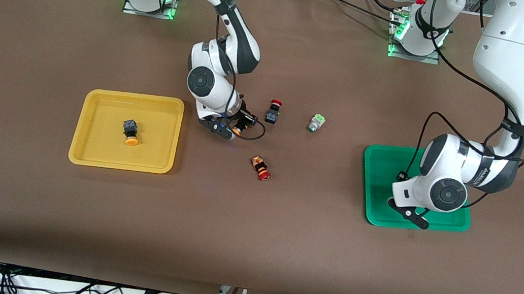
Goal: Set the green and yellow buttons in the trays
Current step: 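Place the green button in the green tray with the left gripper, then grasp the second green button while the right gripper places the yellow button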
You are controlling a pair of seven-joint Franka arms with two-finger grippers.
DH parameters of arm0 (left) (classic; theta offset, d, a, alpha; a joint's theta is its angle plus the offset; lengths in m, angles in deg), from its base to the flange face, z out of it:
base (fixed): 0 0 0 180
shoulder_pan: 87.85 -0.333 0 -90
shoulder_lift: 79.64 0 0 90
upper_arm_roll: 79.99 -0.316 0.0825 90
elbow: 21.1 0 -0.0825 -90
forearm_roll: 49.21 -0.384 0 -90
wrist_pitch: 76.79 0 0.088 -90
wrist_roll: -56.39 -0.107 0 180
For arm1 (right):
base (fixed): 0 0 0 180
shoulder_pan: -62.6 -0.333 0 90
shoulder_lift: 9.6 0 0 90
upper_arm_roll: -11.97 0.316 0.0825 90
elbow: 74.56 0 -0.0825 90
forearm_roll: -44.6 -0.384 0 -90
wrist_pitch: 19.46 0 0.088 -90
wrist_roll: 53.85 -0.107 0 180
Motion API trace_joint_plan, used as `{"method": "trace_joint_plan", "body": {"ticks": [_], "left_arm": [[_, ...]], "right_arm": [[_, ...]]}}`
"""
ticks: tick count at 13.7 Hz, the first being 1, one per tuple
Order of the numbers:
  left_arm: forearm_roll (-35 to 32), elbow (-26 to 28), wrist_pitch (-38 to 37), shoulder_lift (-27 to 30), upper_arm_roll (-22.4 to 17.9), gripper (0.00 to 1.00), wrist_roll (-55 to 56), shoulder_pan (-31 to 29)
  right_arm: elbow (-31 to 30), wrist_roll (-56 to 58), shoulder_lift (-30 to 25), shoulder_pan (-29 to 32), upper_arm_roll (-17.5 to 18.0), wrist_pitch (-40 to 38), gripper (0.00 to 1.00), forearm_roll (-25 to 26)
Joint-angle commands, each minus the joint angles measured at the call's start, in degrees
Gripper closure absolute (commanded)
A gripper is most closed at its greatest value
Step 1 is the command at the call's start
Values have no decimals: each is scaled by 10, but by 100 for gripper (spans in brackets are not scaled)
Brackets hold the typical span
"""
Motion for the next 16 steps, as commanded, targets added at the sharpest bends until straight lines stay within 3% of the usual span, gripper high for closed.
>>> {"method": "trace_joint_plan", "body": {"ticks": [1,3,5,7,8,13,16], "left_arm": [[57,12,-88,81,41,0,44,8],[114,22,-127,96,53,0,89,9],[144,51,-110,98,98,0,145,11],[121,96,-31,98,168,0,265,20],[58,111,-5,93,176,0,302,38],[24,200,173,66,182,0,394,103],[24,206,217,37,180,0,395,119]], "right_arm": [[14,32,-37,-5,-60,-99,84,36],[30,99,-54,-4,-117,-182,84,72],[37,187,-68,-4,-172,-251,84,87],[31,293,-65,-3,-222,-271,83,113],[26,337,-59,-1,-239,-270,82,113],[20,398,-11,43,-240,-220,68,101],[21,423,3,49,-237,-215,39,46]]}}
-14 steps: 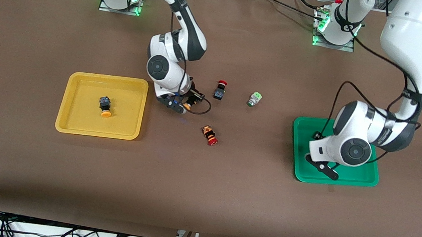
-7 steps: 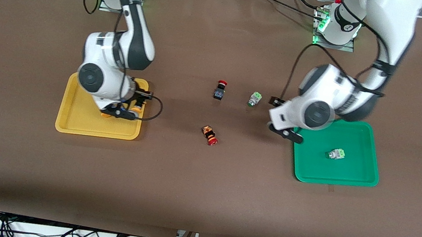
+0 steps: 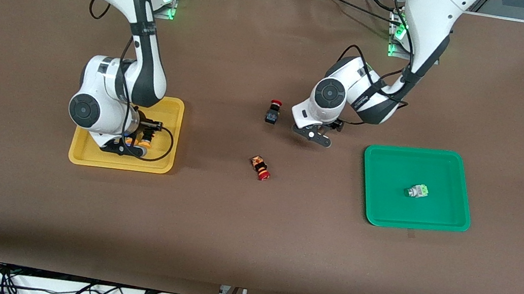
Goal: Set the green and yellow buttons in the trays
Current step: 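Grasp the second green button while the right gripper places the yellow button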
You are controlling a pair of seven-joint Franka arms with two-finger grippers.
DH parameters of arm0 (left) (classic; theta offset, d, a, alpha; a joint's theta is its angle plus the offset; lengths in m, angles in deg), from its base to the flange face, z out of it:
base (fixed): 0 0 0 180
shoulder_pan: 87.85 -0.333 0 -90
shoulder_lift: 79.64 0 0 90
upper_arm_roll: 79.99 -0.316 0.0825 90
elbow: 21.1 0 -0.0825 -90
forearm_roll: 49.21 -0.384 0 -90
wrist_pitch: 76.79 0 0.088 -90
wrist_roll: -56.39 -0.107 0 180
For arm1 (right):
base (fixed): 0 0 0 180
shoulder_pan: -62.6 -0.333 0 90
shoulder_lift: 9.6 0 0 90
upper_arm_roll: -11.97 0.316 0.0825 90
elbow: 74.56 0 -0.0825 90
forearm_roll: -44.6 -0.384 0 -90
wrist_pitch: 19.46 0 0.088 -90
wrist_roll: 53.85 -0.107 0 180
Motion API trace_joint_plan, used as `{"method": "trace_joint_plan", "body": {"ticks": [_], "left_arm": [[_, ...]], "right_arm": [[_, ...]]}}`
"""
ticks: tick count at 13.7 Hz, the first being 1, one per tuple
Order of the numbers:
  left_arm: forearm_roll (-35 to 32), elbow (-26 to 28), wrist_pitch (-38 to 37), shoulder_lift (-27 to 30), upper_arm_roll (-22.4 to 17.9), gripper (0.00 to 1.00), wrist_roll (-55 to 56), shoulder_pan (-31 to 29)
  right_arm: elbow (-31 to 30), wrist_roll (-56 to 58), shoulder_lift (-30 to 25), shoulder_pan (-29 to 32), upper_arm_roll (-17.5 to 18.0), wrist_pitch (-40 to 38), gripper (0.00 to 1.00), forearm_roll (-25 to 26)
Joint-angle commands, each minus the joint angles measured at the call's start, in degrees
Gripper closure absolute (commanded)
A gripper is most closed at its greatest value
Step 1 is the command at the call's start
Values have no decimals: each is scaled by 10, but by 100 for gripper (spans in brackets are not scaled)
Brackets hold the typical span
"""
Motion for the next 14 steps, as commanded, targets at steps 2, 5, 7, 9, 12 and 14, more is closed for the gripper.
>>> {"method": "trace_joint_plan", "body": {"ticks": [2,5,7,9,12,14], "left_arm": [[-19,4,38,-18,-4,69,9,7],[-20,1,28,-10,-4,100,8,6],[-20,-3,-2,5,-5,100,7,2],[-20,-13,-63,43,-9,100,5,-9],[-46,-77,-179,59,-9,100,-85,-102],[-127,-98,-185,49,-10,100,-182,-168]], "right_arm": [[6,20,-3,5,5,-6,36,-30],[23,18,-22,1,1,-42,16,-29],[34,24,-54,0,-11,-67,1,-20],[38,25,-93,3,-18,-93,1,-21],[78,57,-113,3,-65,-171,1,-4],[100,70,-121,3,-87,-213,1,5]]}}
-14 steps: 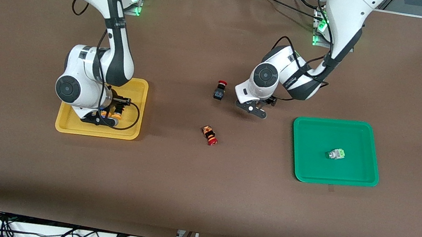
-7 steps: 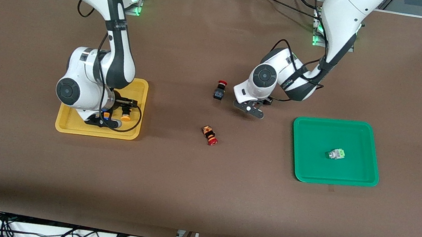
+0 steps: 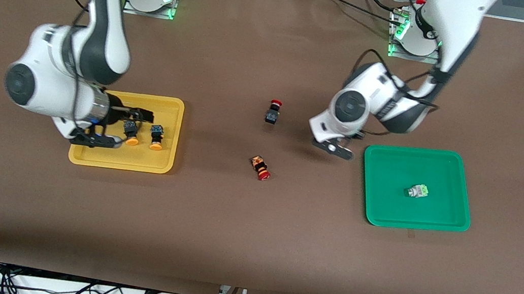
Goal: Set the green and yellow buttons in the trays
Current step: 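Place the green button in the green tray while the right gripper withdraws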
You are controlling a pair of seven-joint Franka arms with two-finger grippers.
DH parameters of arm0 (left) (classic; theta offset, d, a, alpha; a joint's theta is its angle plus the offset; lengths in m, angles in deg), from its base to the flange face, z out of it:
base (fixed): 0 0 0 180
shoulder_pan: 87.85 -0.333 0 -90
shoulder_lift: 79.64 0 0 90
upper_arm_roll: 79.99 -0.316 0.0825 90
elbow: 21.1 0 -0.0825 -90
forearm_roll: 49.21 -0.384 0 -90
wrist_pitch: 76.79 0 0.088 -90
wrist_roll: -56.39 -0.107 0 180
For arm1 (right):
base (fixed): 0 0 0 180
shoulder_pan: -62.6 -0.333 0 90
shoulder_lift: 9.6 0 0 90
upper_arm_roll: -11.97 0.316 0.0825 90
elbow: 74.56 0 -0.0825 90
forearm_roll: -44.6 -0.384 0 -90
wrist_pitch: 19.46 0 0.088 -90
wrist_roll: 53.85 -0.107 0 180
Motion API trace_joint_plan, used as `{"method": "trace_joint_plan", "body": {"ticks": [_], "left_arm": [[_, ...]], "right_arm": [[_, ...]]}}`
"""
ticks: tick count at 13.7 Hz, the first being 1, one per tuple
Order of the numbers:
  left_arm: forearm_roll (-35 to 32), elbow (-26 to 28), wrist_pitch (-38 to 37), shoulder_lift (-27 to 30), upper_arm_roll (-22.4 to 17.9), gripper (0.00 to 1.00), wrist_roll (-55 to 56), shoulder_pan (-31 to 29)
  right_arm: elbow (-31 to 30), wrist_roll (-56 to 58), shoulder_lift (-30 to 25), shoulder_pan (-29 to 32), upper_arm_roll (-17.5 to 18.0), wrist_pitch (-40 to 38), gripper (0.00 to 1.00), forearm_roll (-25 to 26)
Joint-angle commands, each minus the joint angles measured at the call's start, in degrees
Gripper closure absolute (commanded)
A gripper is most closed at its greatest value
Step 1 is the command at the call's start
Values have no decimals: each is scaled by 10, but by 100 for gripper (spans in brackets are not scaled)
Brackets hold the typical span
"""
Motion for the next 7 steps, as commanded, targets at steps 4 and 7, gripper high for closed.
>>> {"method": "trace_joint_plan", "body": {"ticks": [4,7], "left_arm": [[-124,-34,65,-76,6,95,-151,-125],[-120,-38,70,-83,10,0,-149,-128]], "right_arm": [[22,6,-38,-7,-15,-58,1,40],[24,-63,-58,2,30,-50,1,98]]}}
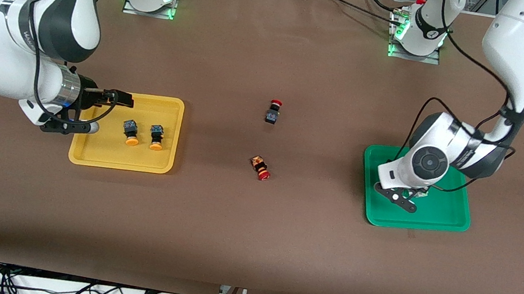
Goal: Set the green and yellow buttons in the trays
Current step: 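Place the green button in the green tray while the right gripper withdraws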
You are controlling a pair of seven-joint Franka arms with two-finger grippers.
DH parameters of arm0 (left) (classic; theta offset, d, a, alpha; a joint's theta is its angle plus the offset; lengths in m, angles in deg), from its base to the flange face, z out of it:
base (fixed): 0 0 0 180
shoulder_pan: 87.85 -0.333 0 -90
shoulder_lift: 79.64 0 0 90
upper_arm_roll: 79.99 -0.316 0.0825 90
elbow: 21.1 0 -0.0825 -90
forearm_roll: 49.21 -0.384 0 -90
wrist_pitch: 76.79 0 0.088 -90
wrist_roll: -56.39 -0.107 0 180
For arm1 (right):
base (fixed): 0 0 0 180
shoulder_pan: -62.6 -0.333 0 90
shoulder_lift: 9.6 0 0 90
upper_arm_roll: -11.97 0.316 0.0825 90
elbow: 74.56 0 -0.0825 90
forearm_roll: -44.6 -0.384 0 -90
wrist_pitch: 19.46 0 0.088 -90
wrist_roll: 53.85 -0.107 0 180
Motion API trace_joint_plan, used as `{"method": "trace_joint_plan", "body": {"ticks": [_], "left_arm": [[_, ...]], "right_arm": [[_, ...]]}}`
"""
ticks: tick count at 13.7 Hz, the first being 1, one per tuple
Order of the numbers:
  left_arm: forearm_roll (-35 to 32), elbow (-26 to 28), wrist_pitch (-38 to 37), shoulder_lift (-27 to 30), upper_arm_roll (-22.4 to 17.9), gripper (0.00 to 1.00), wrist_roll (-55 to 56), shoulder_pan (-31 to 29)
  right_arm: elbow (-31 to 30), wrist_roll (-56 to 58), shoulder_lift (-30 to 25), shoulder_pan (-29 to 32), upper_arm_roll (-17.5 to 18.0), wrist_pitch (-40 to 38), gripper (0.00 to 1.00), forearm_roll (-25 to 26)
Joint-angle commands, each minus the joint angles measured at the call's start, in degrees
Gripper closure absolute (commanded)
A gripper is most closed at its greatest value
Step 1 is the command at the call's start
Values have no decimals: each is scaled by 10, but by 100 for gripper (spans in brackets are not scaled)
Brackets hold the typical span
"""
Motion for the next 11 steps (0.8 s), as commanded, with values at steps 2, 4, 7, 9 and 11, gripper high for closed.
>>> {"method": "trace_joint_plan", "body": {"ticks": [2,4,7,9,11], "left_arm": [[10,-21,-29,39,21,0,-2,4],[58,-42,-60,93,21,0,-3,2],[81,-142,-222,152,21,0,-3,2],[99,-256,-335,153,18,0,-3,1],[165,-277,-362,193,-21,0,-4,-7]], "right_arm": [[3,-99,-52,60,116,6,1,98],[1,-113,-93,158,234,6,1,150],[-12,-111,-162,249,323,-16,1,191],[-14,-108,-199,266,324,-49,1,191],[-22,-104,-228,281,329,-70,0,198]]}}
